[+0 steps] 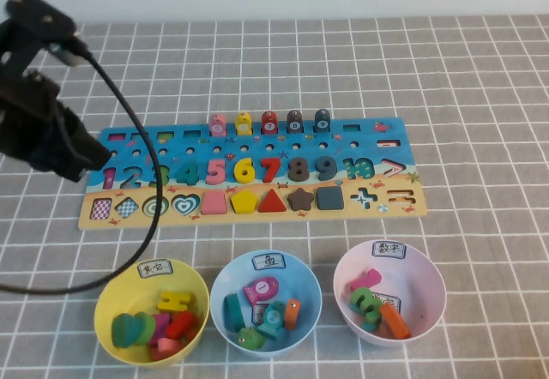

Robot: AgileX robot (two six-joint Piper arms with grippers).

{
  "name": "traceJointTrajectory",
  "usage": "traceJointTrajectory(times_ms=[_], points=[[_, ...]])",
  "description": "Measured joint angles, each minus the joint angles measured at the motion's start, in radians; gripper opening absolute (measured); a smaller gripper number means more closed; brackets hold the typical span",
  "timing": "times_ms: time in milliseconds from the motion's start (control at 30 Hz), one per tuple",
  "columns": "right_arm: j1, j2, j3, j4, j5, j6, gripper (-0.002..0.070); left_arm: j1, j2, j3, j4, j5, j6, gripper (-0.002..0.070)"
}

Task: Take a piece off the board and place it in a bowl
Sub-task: Pick up the "number 4"

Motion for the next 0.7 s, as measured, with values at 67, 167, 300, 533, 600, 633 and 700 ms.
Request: traceJointTrajectory(times_ms=[67,167,300,533,600,633,700], points=[[0.000,0.000,0.000,0.000,0.000,0.000,-0.0017,0.000,0.065,-0.070,0.000,0.052,0.065,-0.0001],[0.000,0.000,0.000,0.000,0.000,0.000,-0.0017,0.000,0.159,-0.175,0.000,0.090,0.151,-0.0001],[0.000,0.000,0.000,0.000,0.000,0.000,-0.0017,0.000,0.271,-0.289,0.007,0.095,0.246,-0.0001],[0.000,0.000,0.000,0.000,0.000,0.000,-0.0017,-0.044,0.442,-0.444,0.093,0.097,0.414,-0.0002],[0.000,0.000,0.000,0.000,0.000,0.000,-0.0017,-0.066,0.488,-0.488,0.133,0.097,0.427,-0.0002],[0.000,0.000,0.000,0.000,0.000,0.000,-0.0017,-0.078,0.513,-0.508,0.149,0.097,0.432,-0.0002],[0.000,0.000,0.000,0.000,0.000,0.000,-0.0017,-0.098,0.559,-0.540,0.168,0.097,0.442,-0.0002]])
